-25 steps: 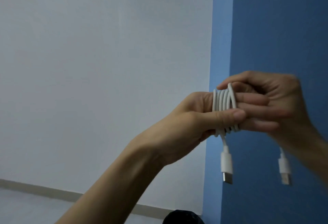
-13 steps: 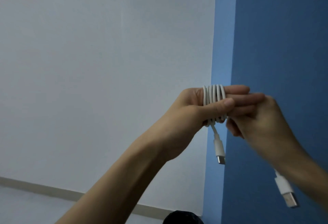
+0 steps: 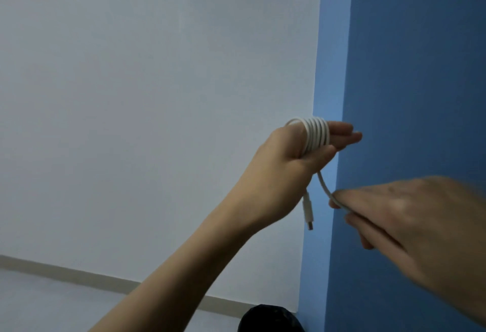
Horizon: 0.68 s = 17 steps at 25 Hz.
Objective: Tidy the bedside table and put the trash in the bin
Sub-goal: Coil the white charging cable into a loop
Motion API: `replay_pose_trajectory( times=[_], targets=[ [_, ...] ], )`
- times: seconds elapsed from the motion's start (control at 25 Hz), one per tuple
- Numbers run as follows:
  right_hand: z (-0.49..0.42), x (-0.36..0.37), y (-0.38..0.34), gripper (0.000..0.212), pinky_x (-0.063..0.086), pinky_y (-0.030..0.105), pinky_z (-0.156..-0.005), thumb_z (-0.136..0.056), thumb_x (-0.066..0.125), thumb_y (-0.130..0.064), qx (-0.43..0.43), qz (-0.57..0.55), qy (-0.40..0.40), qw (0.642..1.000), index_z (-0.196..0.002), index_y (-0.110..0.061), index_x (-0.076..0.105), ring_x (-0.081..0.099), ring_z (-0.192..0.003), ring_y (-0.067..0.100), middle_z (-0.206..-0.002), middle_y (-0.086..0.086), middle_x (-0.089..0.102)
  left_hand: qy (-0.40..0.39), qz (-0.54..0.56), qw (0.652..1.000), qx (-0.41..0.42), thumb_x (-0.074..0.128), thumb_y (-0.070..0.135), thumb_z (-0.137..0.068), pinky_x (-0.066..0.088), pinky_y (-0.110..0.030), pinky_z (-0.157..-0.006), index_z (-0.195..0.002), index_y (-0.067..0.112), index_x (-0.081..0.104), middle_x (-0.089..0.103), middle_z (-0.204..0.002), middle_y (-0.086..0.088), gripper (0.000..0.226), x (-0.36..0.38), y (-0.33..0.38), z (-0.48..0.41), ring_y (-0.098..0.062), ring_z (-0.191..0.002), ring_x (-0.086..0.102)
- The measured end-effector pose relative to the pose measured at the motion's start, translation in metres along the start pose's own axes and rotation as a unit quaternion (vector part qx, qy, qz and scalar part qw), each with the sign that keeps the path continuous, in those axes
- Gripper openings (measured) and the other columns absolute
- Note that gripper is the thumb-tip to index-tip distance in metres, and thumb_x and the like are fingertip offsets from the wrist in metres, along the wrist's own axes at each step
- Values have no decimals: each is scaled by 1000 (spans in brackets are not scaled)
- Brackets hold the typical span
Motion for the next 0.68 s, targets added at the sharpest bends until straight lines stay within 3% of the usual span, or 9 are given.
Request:
replay_pose_trajectory(
  times=[0.04,0.12,0.2,0.28,0.36,0.44,0.52,0.6,0.68],
  targets=[
    [2,-4,0,12,37,26,-22,-72,64,-21,-7,12,11,1000,-61,-19,63,47,-27,14,-39,-10,49,-2,-34,999,0,44,6,-92,46,-25,-101,-115,11,61,69,-117,-1,29,1,-4,2,-8,-114,61],
    [2,-15,5,40,43,30,-31,-90,37,-32,-41,18,41,998,-63,-20,64,46,-34,18,-46,-7,51,-22,-83,996,-11,42,19,-91,46,-38,-99,-98,22,67,72,-101,5,26,3,-10,7,-10,-105,63],
    [-5,-32,14,37,45,32,-41,-90,42,-37,-76,14,66,995,-67,-22,67,40,-48,16,-55,-6,54,-77,-65,995,-23,36,23,-96,45,-40,-99,-85,19,66,73,-85,-5,32,10,-14,12,-16,-96,63],
    [-14,-46,31,31,44,39,-50,-89,50,-41,-82,44,111,989,-72,-24,69,40,-64,16,-66,-7,59,-152,23,988,-34,32,14,-98,47,-31,-96,-89,4,59,67,-73,-27,30,21,-11,18,-22,-92,64],
    [-19,-47,44,30,43,45,-58,-87,54,-41,-55,34,158,985,-73,-22,72,46,-72,20,-74,-8,63,-199,89,975,-32,32,5,-98,49,-22,-88,-89,5,50,60,-64,-35,20,28,-3,20,-23,-85,63],
    [-22,-35,52,28,43,42,-67,-86,55,-35,-22,-62,195,979,-71,-17,71,53,-71,22,-74,-5,65,-205,123,971,-13,33,4,-97,48,-17,-84,-86,10,48,62,-84,-35,20,30,6,18,-18,-78,64],
    [-21,-19,57,24,45,25,-70,-85,55,-33,21,-245,209,947,-70,-18,67,58,-69,14,-70,-6,65,-206,161,965,-7,34,5,-97,48,-17,-82,-86,12,51,63,-97,-28,21,31,11,15,-15,-75,65],
    [-20,-3,61,20,45,12,-68,-79,59,-34,61,-430,218,874,-67,-20,65,60,-65,5,-66,-8,65,-210,175,962,-16,35,5,-96,49,-15,-78,-86,12,53,72,-80,-21,22,31,13,14,-12,-70,65],
    [-19,8,61,17,47,9,-65,-72,58,-37,88,-515,232,820,-64,-25,68,62,-61,0,-62,-13,67,-209,165,964,-19,35,5,-96,48,-14,-72,-85,12,55,67,-57,1,24,30,13,12,-8,-62,63]
  ],
)
Point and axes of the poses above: each hand's wrist, its own z-axis away from the middle knuckle, its own x-axis out of the palm, y = z × x, the point moved 6 cm from there along -z, towards the middle knuckle
